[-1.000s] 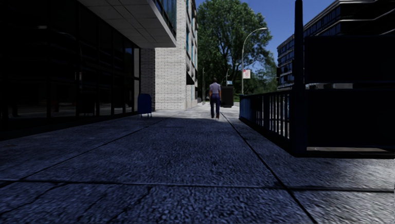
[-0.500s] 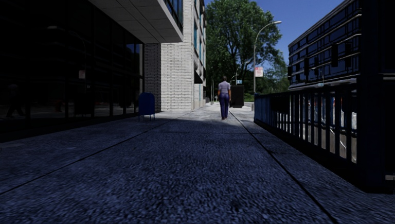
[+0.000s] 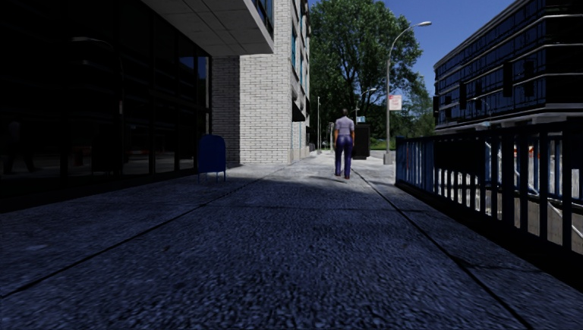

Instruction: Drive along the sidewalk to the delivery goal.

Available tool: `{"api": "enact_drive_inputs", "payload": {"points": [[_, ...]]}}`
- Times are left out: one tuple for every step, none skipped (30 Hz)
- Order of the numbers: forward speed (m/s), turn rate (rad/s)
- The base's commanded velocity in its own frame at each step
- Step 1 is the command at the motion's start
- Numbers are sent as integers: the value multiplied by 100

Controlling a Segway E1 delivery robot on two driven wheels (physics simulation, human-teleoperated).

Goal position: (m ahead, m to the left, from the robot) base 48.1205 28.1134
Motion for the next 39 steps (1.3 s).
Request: {"api": "enact_drive_inputs", "payload": {"points": [[200, 0], [200, 0], [200, 0], [200, 0], [200, 0], [200, 0], [200, 0], [200, 0], [200, 0], [200, 0], [200, 0], [200, 0], [200, 0], [200, 0], [200, 0], [200, 0], [200, 0], [200, 0], [200, 0], [200, 0], [200, 0], [200, 0], [200, 0], [200, 0], [200, 0], [200, 0], [200, 0], [200, 0], [200, 0], [200, 0], [200, 0], [200, 0], [200, 0], [200, 0], [200, 0], [200, 0], [200, 0], [200, 0], [200, 0]]}}
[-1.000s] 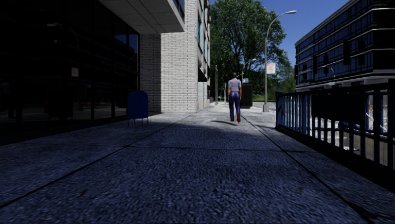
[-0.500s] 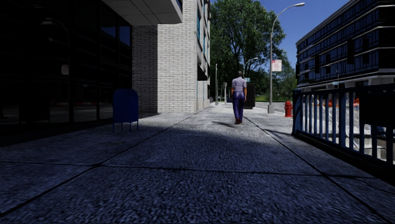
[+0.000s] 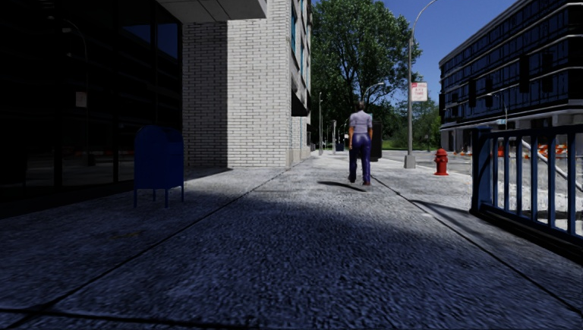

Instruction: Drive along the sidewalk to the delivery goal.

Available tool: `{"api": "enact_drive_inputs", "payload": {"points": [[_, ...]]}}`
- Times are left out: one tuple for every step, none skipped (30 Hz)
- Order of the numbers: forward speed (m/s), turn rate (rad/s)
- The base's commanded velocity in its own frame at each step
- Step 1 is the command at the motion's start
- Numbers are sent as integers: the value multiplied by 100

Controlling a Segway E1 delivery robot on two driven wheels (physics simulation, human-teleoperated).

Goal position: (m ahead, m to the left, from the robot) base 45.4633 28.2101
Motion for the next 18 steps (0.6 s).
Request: {"api": "enact_drive_inputs", "payload": {"points": [[200, 0], [200, 0], [200, 0], [200, 0], [200, 0], [200, 0], [200, 0], [200, 0], [200, 0], [200, 0], [200, 0], [200, 0], [200, 0], [200, 0], [200, 0], [200, 0], [200, 0], [200, 0]]}}
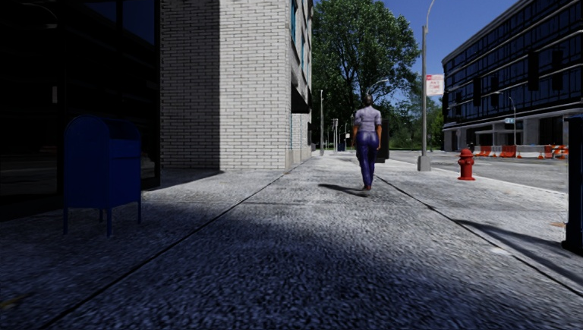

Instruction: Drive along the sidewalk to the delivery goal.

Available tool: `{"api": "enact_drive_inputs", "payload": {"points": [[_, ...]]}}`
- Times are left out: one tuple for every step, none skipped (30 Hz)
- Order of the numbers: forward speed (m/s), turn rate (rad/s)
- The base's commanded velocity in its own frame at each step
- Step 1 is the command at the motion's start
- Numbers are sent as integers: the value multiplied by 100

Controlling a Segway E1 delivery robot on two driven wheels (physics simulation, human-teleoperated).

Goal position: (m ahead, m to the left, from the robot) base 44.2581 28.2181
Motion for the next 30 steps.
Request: {"api": "enact_drive_inputs", "payload": {"points": [[200, 0], [200, 0], [200, 0], [200, 0], [200, 0], [200, 0], [200, 0], [200, 0], [200, 0], [200, -64], [200, -89], [200, -89], [200, -100], [200, -107], [200, -110], [200, -59], [200, 0], [200, 0], [200, 0], [200, 0], [200, 0], [200, 0], [200, 0], [200, 0], [200, 0], [200, 0], [200, 0], [200, 0], [200, 0], [200, 0]]}}
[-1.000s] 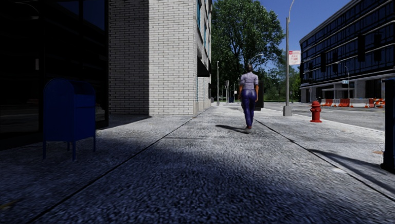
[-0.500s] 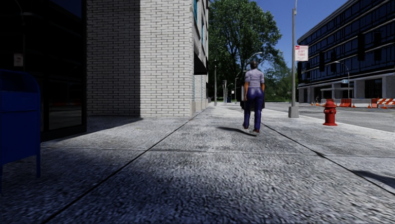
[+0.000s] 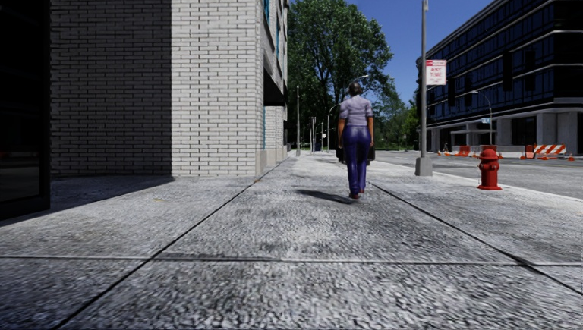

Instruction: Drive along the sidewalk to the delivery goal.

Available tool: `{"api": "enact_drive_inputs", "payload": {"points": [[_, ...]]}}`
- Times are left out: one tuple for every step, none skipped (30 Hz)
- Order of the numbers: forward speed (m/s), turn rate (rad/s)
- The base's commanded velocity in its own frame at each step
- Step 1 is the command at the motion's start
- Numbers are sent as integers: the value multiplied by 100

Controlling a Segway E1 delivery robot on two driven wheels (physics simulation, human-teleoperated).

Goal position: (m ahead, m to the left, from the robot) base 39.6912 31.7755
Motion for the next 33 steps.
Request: {"api": "enact_drive_inputs", "payload": {"points": [[200, 0], [200, 0], [200, 0], [200, 0], [200, 0], [200, 0], [200, 0], [200, 0], [200, 0], [200, 0], [200, 0], [200, 0], [200, 0], [200, 0], [200, 0], [200, 0], [200, 0], [200, 0], [200, 0], [200, 0], [200, 0], [200, 0], [200, 0], [200, 0], [200, 0], [200, 0], [200, 0], [200, 0], [200, 0], [200, 0], [200, 0], [200, 0], [200, 5]]}}
